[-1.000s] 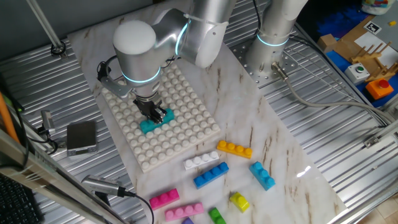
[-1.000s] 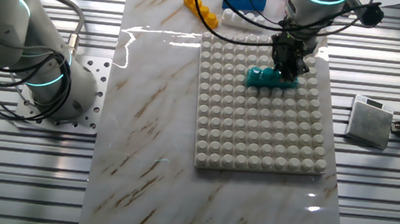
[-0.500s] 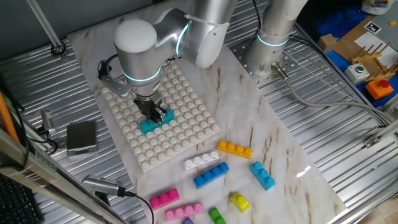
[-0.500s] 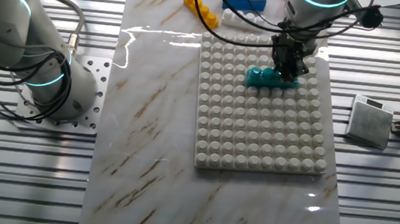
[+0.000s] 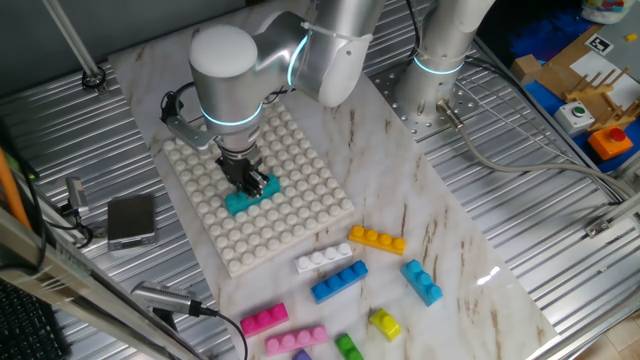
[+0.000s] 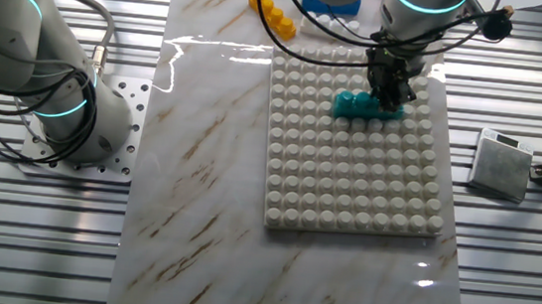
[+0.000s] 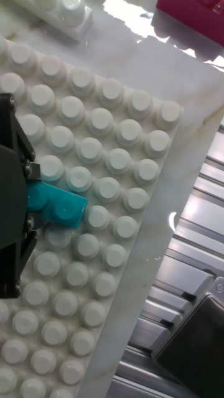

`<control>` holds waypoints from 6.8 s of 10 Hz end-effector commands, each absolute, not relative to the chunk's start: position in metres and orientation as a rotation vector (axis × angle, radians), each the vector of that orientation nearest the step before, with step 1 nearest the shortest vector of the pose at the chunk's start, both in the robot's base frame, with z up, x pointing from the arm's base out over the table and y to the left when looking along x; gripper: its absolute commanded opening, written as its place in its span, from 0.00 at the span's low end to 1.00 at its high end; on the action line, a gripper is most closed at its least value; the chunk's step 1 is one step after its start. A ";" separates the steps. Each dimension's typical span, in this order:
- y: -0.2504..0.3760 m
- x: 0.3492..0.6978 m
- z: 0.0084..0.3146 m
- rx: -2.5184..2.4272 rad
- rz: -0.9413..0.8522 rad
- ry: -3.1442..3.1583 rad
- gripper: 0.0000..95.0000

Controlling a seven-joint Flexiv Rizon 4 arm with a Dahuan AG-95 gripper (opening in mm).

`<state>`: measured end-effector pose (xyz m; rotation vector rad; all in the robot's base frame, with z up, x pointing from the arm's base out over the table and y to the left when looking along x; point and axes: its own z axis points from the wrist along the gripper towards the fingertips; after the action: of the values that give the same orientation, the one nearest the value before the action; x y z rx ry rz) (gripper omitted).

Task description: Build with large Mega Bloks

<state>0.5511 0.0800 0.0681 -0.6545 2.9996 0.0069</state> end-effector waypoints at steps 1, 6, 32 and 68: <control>0.080 0.550 0.068 -0.655 0.010 2.999 0.00; 0.080 0.550 0.072 -0.665 0.017 3.005 0.20; 0.080 0.526 0.110 -0.657 0.080 3.001 0.00; 0.077 0.528 0.081 -0.642 0.103 3.032 0.00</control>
<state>0.5288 0.0766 0.0844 -0.6413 3.0302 0.1017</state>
